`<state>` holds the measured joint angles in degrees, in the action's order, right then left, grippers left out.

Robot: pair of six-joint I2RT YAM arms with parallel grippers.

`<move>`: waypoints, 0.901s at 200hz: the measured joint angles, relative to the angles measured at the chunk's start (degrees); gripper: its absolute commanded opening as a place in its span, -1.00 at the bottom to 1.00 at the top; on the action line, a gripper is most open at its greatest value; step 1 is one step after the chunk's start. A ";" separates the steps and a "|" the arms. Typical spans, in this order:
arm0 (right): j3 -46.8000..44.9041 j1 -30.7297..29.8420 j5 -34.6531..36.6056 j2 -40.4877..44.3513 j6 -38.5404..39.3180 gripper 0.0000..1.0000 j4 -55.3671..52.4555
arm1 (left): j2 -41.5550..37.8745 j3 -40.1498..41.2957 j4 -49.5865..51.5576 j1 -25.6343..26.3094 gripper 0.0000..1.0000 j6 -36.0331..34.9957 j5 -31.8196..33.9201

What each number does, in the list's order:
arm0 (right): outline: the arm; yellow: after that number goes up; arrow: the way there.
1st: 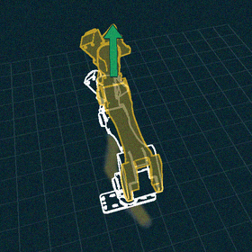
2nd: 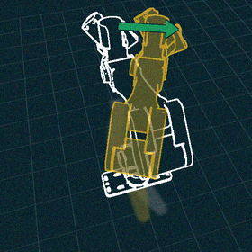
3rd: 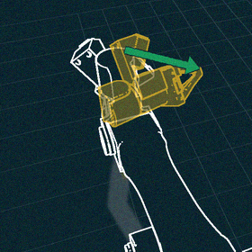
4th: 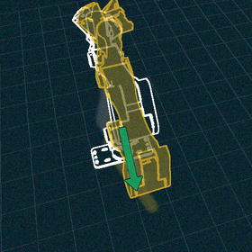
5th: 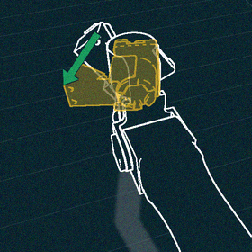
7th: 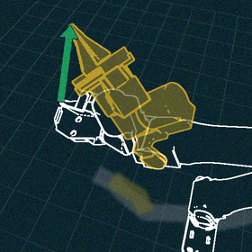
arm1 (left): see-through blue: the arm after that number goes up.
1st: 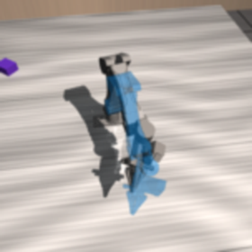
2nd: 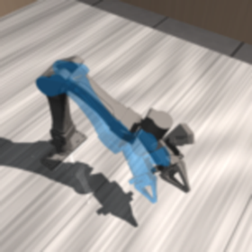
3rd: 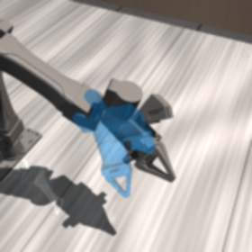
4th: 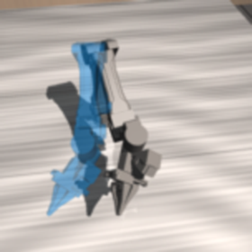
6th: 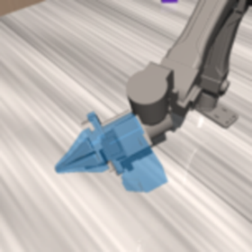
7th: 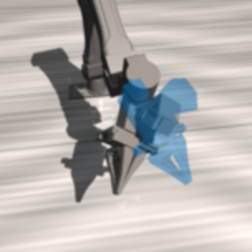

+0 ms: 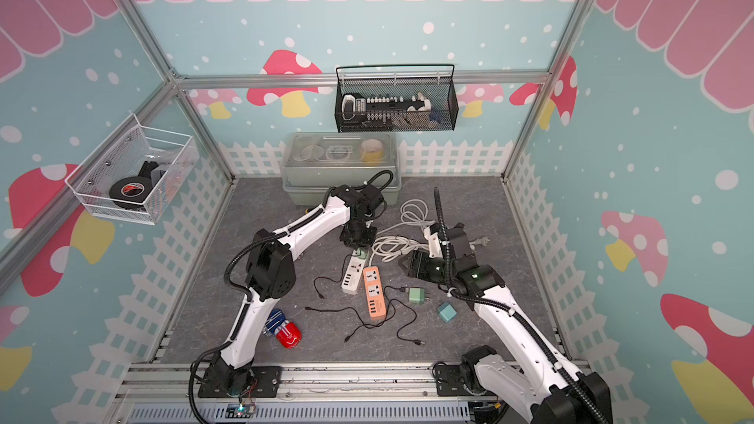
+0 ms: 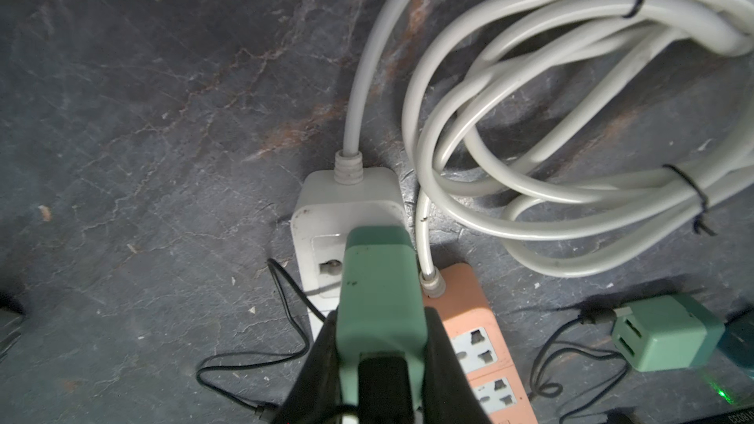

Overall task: Charge the electric shaver
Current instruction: Insert the plug into the socket.

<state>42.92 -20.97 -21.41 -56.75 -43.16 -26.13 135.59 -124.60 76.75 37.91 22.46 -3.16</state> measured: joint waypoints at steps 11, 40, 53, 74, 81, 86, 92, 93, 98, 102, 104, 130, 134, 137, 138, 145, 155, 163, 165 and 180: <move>-0.04 0.00 0.07 0.00 -0.04 0.42 0.02 | 0.07 0.00 0.00 0.28 -1.00 -0.09 0.57; -0.04 0.04 0.09 0.00 -0.17 0.42 0.07 | 0.44 -0.66 0.44 0.79 -1.00 -0.04 1.81; -0.04 0.09 0.09 0.00 -0.17 0.43 0.07 | 0.68 -1.22 0.85 0.85 -0.92 0.04 2.08; -0.04 0.26 0.07 0.00 -0.17 0.43 0.07 | 0.74 -1.84 1.29 0.87 -0.63 0.09 2.10; -0.04 0.31 0.07 0.00 -0.20 0.43 0.07 | 0.68 -1.92 1.38 0.87 -0.56 0.11 2.10; -0.04 0.31 0.07 0.00 -0.20 0.43 0.07 | 0.46 -2.12 1.42 0.87 -0.50 0.15 2.10; -0.04 0.31 0.07 0.00 -0.20 0.44 0.07 | 0.31 -2.19 1.42 0.87 -0.43 0.28 2.10; -0.04 0.31 0.07 0.00 -0.20 0.44 0.07 | 0.31 -2.19 1.42 0.87 -0.42 0.28 2.10; -0.04 0.31 0.04 0.00 -0.20 0.44 0.07 | 0.24 -2.19 1.42 0.87 -0.37 0.35 2.14; -0.04 0.31 0.04 0.00 -0.22 0.44 0.07 | 0.24 -2.19 1.40 0.90 -0.34 0.48 2.21; -0.04 0.31 0.04 0.00 -0.22 0.44 0.07 | 0.24 -2.19 1.40 0.90 -0.32 0.50 2.27; -0.04 0.31 0.00 0.00 -0.24 0.44 0.07 | 1.51 -1.11 0.48 0.74 -0.15 1.60 2.97; -0.02 0.31 0.00 -0.02 -0.24 0.45 0.07 | 1.64 -0.92 0.37 0.74 -0.12 1.84 3.06; 0.00 0.31 -0.02 -0.04 -0.24 0.45 0.07 | 1.66 -0.85 0.37 0.74 -0.10 1.81 3.15; 0.00 0.31 -0.02 -0.07 -0.22 0.45 0.07 | 1.68 -0.83 0.35 0.74 -0.10 1.81 3.15; 0.07 0.31 -0.02 -0.15 -0.22 0.45 0.07 | 1.68 -0.72 0.37 0.74 -0.06 2.08 3.19; 0.26 0.31 -0.02 -0.33 -0.22 0.45 0.02 | 1.55 -0.70 0.33 0.72 -0.02 2.58 3.17; 0.61 0.31 0.00 -0.55 -0.22 0.46 0.00 | 1.42 -0.70 0.33 0.72 0.04 2.84 3.17; 0.72 0.31 -0.02 -0.59 -0.22 0.46 0.00 | 1.33 -0.68 0.33 0.72 0.05 2.82 3.17; 1.27 0.31 0.00 -0.72 -0.22 0.46 0.11 | 0.63 -0.63 0.31 0.72 0.11 3.17 3.02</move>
<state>44.18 -20.67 -21.41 -57.47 -43.38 -26.02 136.22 -125.23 77.06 38.63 25.63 -0.14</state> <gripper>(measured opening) 0.727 0.534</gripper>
